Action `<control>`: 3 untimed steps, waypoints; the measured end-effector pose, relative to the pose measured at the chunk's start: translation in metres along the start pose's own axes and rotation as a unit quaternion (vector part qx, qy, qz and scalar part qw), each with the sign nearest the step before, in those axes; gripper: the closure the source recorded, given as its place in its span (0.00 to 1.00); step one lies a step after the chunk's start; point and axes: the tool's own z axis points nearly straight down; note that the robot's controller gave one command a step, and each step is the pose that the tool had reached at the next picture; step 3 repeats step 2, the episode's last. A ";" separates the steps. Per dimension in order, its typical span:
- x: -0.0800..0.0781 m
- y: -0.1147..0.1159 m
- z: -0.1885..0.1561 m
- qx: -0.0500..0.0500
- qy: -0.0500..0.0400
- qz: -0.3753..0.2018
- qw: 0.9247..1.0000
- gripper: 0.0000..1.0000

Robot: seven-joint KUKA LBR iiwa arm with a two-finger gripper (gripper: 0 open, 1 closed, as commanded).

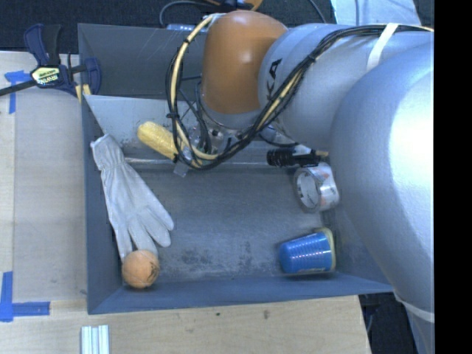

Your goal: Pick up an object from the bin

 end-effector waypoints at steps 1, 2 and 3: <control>-0.006 -0.005 -0.019 0.003 0.002 0.014 1.000 1.00; -0.003 -0.008 -0.074 0.001 0.001 0.028 1.000 1.00; -0.003 -0.008 -0.074 0.001 0.001 0.028 1.000 1.00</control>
Offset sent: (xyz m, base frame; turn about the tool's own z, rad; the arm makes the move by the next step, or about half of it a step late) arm -0.0036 -0.0076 0.0838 0.0629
